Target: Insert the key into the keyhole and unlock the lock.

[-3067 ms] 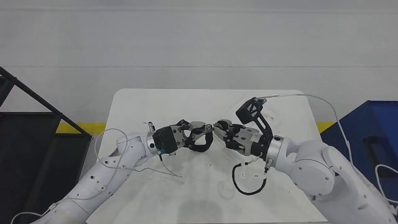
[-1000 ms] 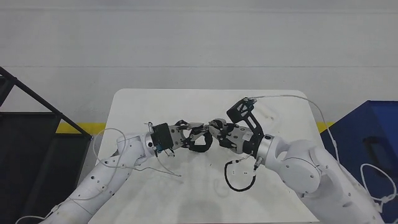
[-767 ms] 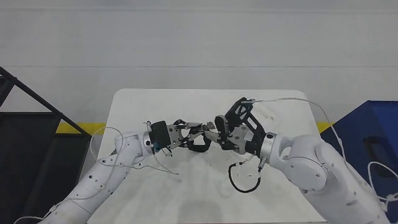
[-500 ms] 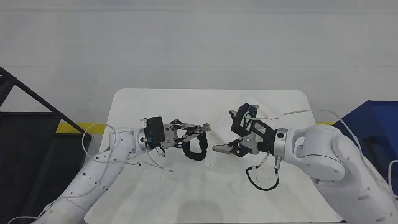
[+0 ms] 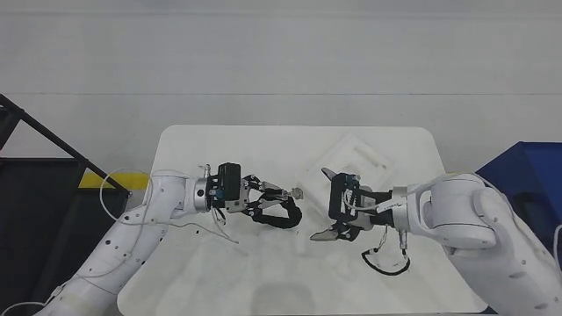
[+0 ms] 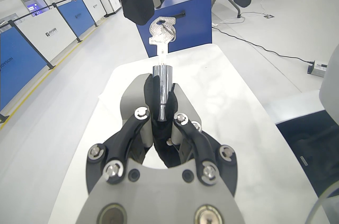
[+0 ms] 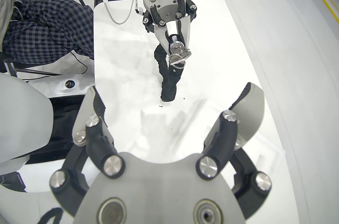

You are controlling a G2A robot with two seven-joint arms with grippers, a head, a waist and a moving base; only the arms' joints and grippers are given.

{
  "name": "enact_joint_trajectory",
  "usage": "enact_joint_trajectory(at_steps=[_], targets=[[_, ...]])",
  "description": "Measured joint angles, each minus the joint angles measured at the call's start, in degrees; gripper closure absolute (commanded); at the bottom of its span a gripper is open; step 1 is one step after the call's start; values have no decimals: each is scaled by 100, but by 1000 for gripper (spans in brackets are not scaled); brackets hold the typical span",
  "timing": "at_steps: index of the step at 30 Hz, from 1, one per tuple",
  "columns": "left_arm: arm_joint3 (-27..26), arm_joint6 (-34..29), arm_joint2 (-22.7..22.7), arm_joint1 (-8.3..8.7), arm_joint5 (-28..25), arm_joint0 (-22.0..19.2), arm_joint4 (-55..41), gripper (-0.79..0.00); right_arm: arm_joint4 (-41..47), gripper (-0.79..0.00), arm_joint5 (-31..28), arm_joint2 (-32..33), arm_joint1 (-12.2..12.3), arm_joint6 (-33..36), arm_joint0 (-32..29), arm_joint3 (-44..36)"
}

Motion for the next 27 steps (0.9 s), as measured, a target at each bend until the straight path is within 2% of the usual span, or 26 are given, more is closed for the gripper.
enact_joint_trajectory(at_steps=[8, 19, 20, 21, 23, 24, 27], targets=[[-163, -447, 84, 55, 3, -36, -404, 0, -60, -785, 24, 11, 0, -27, -9, -27], [-222, -938, 340, 153, 2, -219, -903, 0, -2255, -785, -617, -373, -52, -914, 96, -337], [-211, -975, 376, 165, 2, -240, -952, 0, -2475, -733, -666, -453, -68, -1068, 129, -338], [-198, -1009, 402, 176, 2, -256, -982, 0, -2619, -640, -691, -512, -81, -1192, 149, -321], [-168, -1069, 457, 200, 2, -289, -1057, 0, -2907, -533, -736, -627, -107, -1429, 205, -247], [-157, -1088, 476, 210, 2, -303, -1088, 0, -3008, -406, -754, -668, -116, -1508, 233, -214], [-131, -1134, 538, 246, 2, -341, -1182, 0, -3315, -323, -762, -772, -145, -1726, 323, -162]])
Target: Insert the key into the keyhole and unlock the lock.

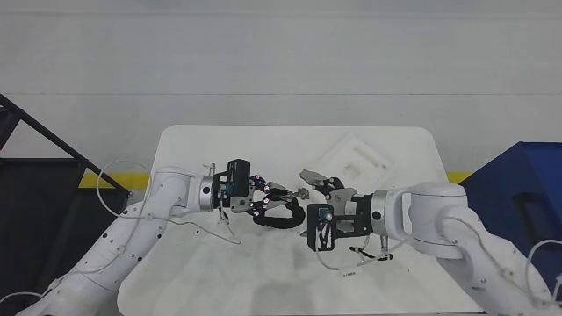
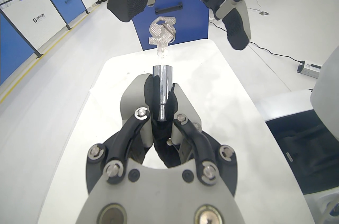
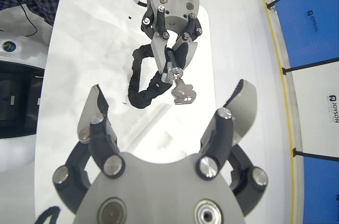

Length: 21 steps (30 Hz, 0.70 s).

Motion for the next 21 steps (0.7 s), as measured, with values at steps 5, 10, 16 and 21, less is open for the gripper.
enact_joint_trajectory(at_steps=[5, 10, 16, 21], targets=[[12, -75, 99, 59, 0, -48, -152, 0, -693, -172, 256, -113, -34, -303, 11, -95], [37, -101, 170, 107, 0, -77, -285, 0, -1349, -126, 464, -150, -37, -532, -90, -229], [42, -130, 248, 161, 0, -116, -376, 0, -1980, -169, 569, -199, -30, -509, -220, -382], [46, -147, 258, 216, 0, -125, -427, 0, -2195, -129, 580, -200, -29, -471, -305, -429]])
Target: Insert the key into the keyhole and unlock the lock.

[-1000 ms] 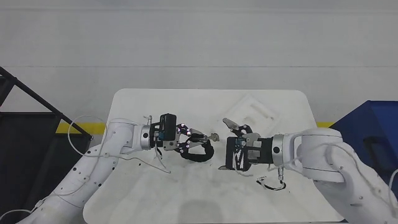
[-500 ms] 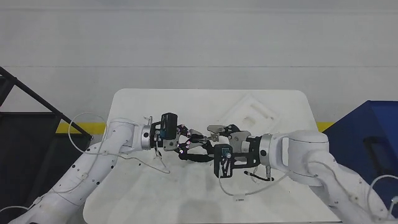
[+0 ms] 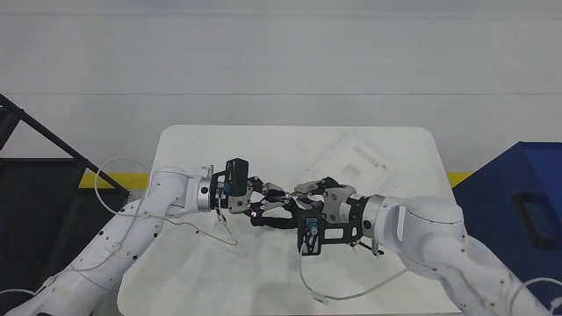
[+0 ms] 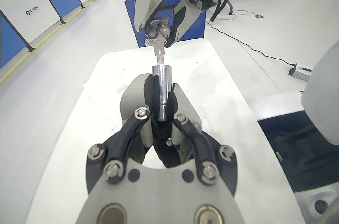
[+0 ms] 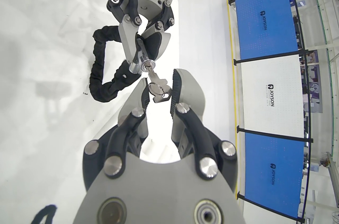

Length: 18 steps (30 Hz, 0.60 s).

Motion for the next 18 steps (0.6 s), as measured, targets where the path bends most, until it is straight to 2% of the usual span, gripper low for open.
enact_joint_trajectory(at_steps=[2, 3, 12, 18], targets=[[-9, 0, 2, 21, 0, 0, -16, 0, -26, -83, -9, 21, 0, -2, -23, -2], [-13, -1, 2, 29, 0, 1, -23, 0, -30, 0, -18, 31, 0, -6, -29, -3], [-53, 4, 42, 82, 0, -28, -68, 0, 131, 0, -196, 56, -23, -44, -6, 50], [-34, 22, -10, 94, -1, -46, -18, 0, 1236, 0, -564, 43, -73, 109, 183, 394]])
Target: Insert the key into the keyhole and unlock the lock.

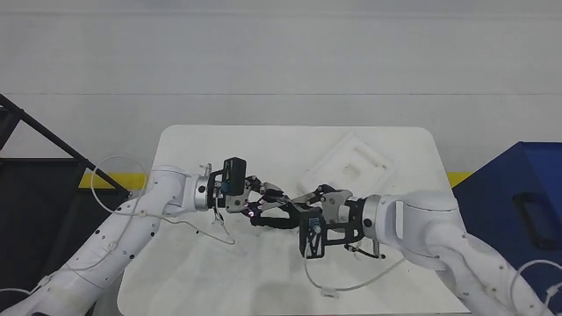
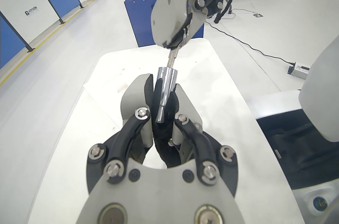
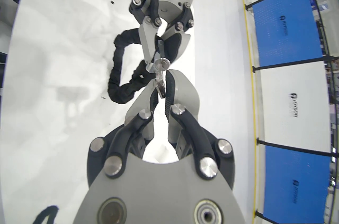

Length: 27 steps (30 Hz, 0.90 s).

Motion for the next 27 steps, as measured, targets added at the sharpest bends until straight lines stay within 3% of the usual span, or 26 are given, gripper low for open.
enact_joint_trajectory(at_steps=[10, 25, 26, 27], targets=[[-55, 51, -96, -15, 6, 90, 178, 0, 1820, 0, 203, -12, -84, 170, 309, 506], [-45, 230, -160, -71, 63, 223, 282, 0, 3911, 0, 1324, -53, -137, 898, 292, 816], [-44, 221, -181, -71, 94, 236, 304, 0, 4064, -86, 1381, -60, -138, 974, 287, 837], [-46, 220, -196, -71, 109, 250, 314, 0, 4188, -237, 1411, -64, -140, 1034, 293, 852]])
